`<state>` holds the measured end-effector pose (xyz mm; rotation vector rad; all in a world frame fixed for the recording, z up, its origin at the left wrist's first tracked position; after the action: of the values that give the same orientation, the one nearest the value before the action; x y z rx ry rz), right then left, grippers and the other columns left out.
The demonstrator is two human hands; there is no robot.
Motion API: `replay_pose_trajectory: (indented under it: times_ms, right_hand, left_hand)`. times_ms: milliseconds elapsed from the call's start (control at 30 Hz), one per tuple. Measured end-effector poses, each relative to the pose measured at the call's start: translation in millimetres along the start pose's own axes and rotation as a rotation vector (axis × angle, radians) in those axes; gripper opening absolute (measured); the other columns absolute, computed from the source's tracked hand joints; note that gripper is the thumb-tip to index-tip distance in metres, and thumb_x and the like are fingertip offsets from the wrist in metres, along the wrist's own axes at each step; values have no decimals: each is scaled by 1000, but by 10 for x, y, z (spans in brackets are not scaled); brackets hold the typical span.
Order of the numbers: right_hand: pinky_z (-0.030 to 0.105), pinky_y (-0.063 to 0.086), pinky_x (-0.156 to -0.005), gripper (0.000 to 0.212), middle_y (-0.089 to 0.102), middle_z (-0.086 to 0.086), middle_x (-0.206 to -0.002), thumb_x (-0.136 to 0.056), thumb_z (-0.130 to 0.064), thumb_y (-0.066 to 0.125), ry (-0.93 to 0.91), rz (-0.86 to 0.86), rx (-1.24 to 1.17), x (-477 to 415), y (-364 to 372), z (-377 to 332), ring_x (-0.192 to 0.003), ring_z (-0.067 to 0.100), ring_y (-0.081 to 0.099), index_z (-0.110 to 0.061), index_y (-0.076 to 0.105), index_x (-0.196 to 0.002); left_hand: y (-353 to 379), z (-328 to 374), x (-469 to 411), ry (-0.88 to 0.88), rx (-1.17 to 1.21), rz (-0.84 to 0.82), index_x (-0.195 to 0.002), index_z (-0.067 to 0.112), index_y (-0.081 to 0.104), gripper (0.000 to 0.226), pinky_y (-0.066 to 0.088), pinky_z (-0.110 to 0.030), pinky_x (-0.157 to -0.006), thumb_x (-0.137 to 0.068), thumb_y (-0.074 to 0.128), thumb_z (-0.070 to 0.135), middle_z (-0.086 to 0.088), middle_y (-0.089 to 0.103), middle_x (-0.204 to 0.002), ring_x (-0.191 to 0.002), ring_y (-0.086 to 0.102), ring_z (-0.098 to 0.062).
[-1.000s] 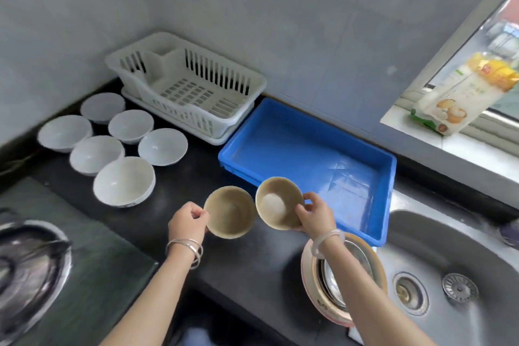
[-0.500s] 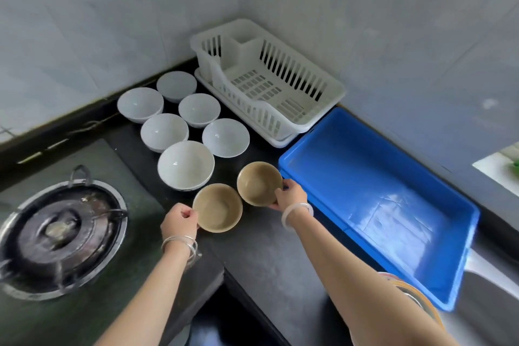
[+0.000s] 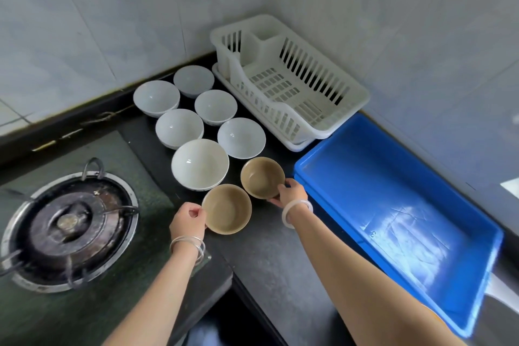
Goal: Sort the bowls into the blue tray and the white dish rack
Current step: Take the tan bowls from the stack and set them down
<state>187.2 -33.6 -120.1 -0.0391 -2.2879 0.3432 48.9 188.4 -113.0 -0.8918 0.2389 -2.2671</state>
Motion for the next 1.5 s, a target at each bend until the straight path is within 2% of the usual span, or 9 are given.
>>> replay_pose_trajectory:
  times_ms: [333,600,733,833,900,1033,1167,1333,1500]
  right_hand:
    - [41,57,-85,40,54,12,-128,-94,-9,48,7,-66,-59,10,38,6,-108,31,59,-15,44,-134]
    - [34,55,-73,46,52,8,-131,-95,-23,49,8,-146,-42,86,41,32,-82,19,67,-24,35,-139]
    - [34,54,-80,43,50,6,-134,-96,-22,47,-51,-139,12,189,-125,18,-87,20,65,-25,37,-138]
    - [31,54,-80,36,54,4,-129,-97,-23,44,-145,-115,69,363,-352,28,-93,21,66,-24,42,-133]
    - [28,54,-78,29,58,1,-124,-98,-27,41,-235,-80,124,529,-558,82,-90,17,66,-23,49,-126]
    - [20,48,-67,18,65,-5,-106,-96,-28,42,-393,23,232,875,-1092,308,-80,5,64,-29,59,-103]
    - [32,51,-77,16,69,0,-91,-93,-22,49,-406,236,285,1141,-1789,635,-84,22,67,-25,65,-95]
    - [30,46,-74,15,72,8,-94,-90,-14,54,-358,520,382,1466,-2611,1211,-86,28,66,-17,68,-96]
    - [34,42,-72,17,67,16,-100,-86,-9,57,-278,636,625,1654,-3016,1734,-91,35,61,-9,68,-99]
  left_hand:
    - [38,-18,-44,9,-9,0,-78,17,63,7,55,-47,-83,-80,59,12,-9,68,-79,-86,66,-35]
    - [18,65,49,37,-45,-1,-103,13,68,24,52,-43,-91,-84,55,16,-9,69,-99,-95,64,-32]
    - [12,213,172,205,-239,8,-82,18,63,16,42,-33,-80,-87,50,10,-15,58,-85,-83,54,-32]
    - [28,342,306,329,-397,32,-120,11,59,33,42,-37,-92,-89,47,10,-13,63,-120,-112,55,-34]
    - [110,390,422,396,-447,6,-124,11,56,36,41,-37,-94,-90,46,11,-12,59,-126,-116,53,-32]
    - [470,412,784,446,-490,-144,-123,15,56,33,45,-36,-88,-91,46,14,-10,61,-123,-108,57,-32]
    - [997,375,1379,594,-516,-348,-121,15,58,31,44,-32,-97,-92,47,14,-3,61,-122,-111,57,-22]
    - [1701,232,2297,773,-524,-649,-119,15,60,30,43,-25,-97,-90,52,17,-2,62,-119,-109,57,-17]
    - [2106,36,2872,816,-587,-845,-114,17,63,28,48,-29,-91,-86,59,22,-4,64,-111,-100,61,-20]
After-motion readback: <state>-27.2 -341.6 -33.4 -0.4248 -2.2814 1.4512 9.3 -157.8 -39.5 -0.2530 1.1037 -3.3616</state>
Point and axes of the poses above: each hand's wrist, its own x-axis away from the middle knuckle, its own y-axis out of the palm, z = x × y, the point moved 6 cm from there along -x, towards the middle knuckle
